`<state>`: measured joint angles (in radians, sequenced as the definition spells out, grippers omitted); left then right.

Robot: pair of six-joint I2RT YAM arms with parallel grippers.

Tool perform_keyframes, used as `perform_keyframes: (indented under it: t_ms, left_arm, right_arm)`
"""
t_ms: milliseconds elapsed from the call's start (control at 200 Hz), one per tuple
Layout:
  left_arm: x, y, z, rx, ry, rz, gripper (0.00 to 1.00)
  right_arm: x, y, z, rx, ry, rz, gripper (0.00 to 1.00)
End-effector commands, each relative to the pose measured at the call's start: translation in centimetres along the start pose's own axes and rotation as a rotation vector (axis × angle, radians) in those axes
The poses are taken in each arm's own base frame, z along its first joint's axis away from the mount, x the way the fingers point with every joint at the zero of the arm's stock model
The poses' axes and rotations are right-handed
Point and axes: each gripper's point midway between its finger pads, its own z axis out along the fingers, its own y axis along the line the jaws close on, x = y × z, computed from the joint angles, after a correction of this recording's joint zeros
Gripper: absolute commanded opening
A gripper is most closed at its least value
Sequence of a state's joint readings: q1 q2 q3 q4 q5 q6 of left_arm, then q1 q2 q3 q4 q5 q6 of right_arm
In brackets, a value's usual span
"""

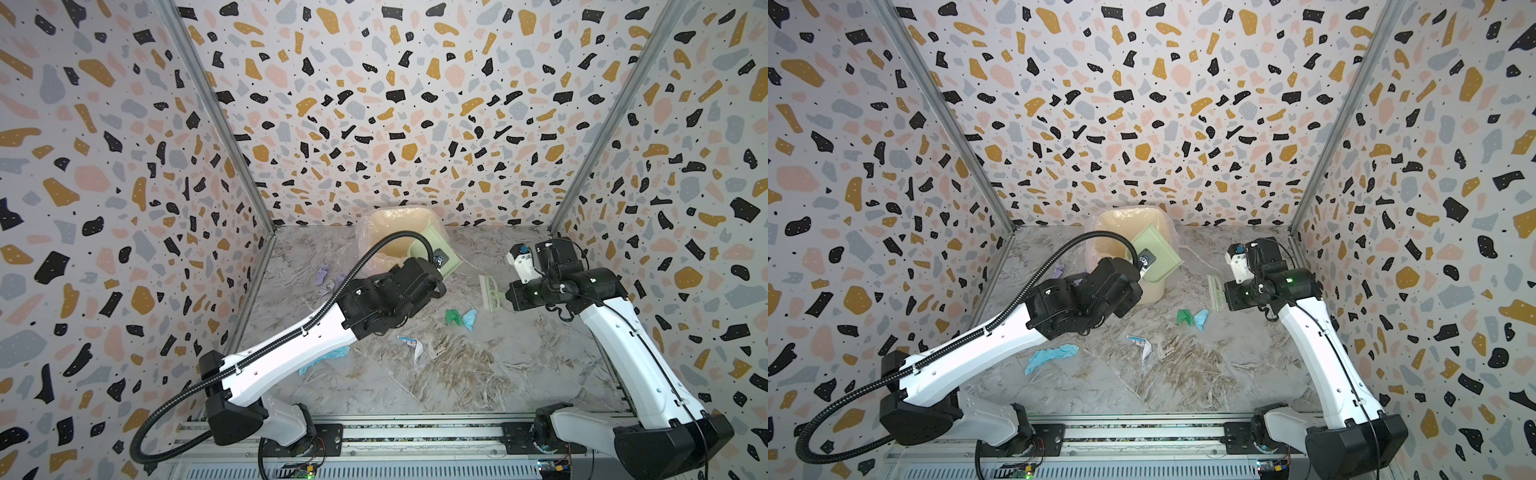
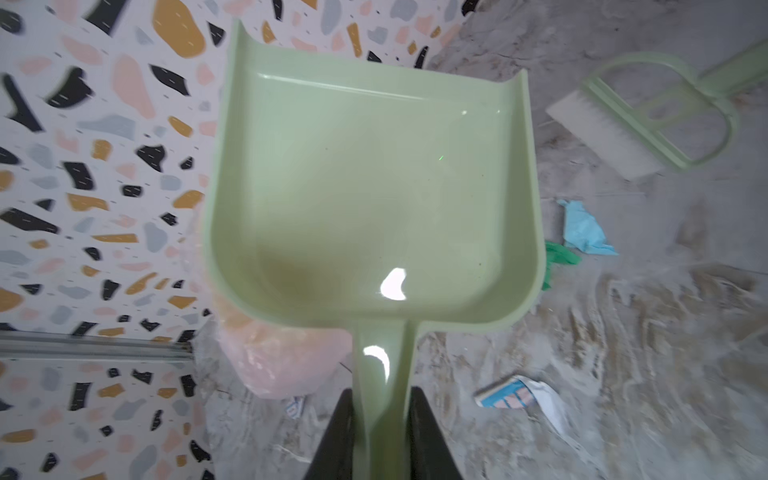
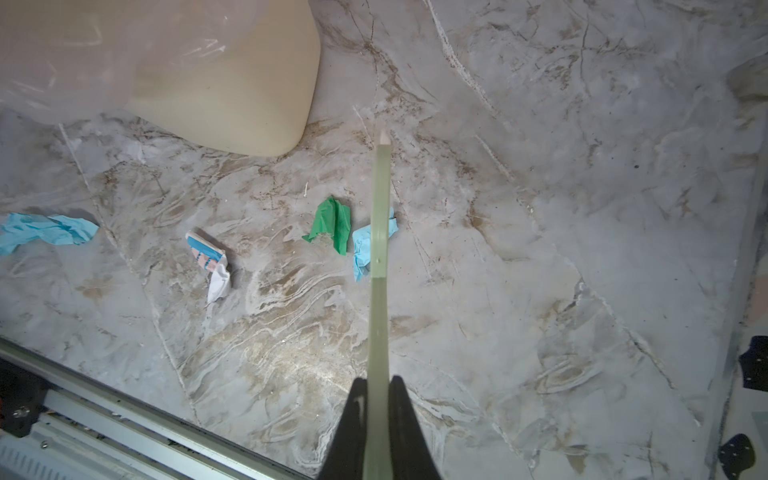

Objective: Sweep away the paper scraps from the table
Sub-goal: 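Lower the empty dustpan near the light blue scrap while the right gripper brings the brush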

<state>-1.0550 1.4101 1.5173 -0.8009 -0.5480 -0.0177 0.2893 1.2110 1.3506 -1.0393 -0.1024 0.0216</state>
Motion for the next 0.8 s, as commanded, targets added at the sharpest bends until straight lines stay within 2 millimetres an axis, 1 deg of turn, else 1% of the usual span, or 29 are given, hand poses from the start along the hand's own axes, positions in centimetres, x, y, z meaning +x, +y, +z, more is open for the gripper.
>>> perform_keyframes:
  t_ms: [0, 115, 215, 330, 420, 681, 796]
  left_arm:
    - [1.3, -4.7, 0.3, 0.2, -0.024, -0.193, 0.0]
    - [4.6, -8.4, 1.5, 0.308, 0.028, -0.258, 0.0]
    - [7.1, -11.5, 2.1, 0.395, 0.073, -0.281, 0.0]
    - [9.6, -14.0, 3.0, 0.452, 0.123, -0.286, 0.0]
    - [11.3, -15.3, 3.6, 0.478, 0.153, -0.287, 0.0]
    - [14.3, -18.3, 4.7, 0.551, 0.223, -0.293, 0.0]
    - [15.2, -19.6, 4.9, 0.577, 0.252, -0.278, 0.0]
  right_arm:
    - [0.0, -1.0, 0.4, 0.148, 0.042, -0.14, 0.0]
    - [0.8, -0.9, 2.2, 0.215, 0.112, -0.292, 0.0]
    - [1.5, -1.1, 3.4, 0.267, 0.182, -0.419, 0.0]
    - [1.8, -1.0, 4.7, 0.287, 0.233, -0.553, 0.0]
    - [1.5, -0.7, 5.7, 0.292, 0.243, -0.643, 0.0]
    - [0.3, -0.6, 8.3, 0.324, 0.237, -0.804, 0.0]
    - [1.1, -0.5, 9.5, 0.299, 0.283, -0.862, 0.0]
